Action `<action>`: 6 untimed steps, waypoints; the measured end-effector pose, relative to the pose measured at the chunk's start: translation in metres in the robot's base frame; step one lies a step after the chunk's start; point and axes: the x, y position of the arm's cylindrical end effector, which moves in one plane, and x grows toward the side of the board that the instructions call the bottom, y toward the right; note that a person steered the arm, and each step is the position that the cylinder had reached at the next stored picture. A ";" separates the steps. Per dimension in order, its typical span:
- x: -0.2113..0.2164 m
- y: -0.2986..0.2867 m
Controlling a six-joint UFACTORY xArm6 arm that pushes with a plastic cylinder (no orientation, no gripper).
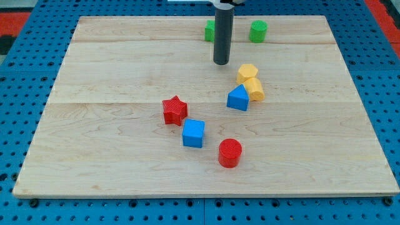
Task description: Move the blue triangle above to the red star
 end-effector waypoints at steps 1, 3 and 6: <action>0.001 0.000; 0.048 -0.019; 0.163 0.026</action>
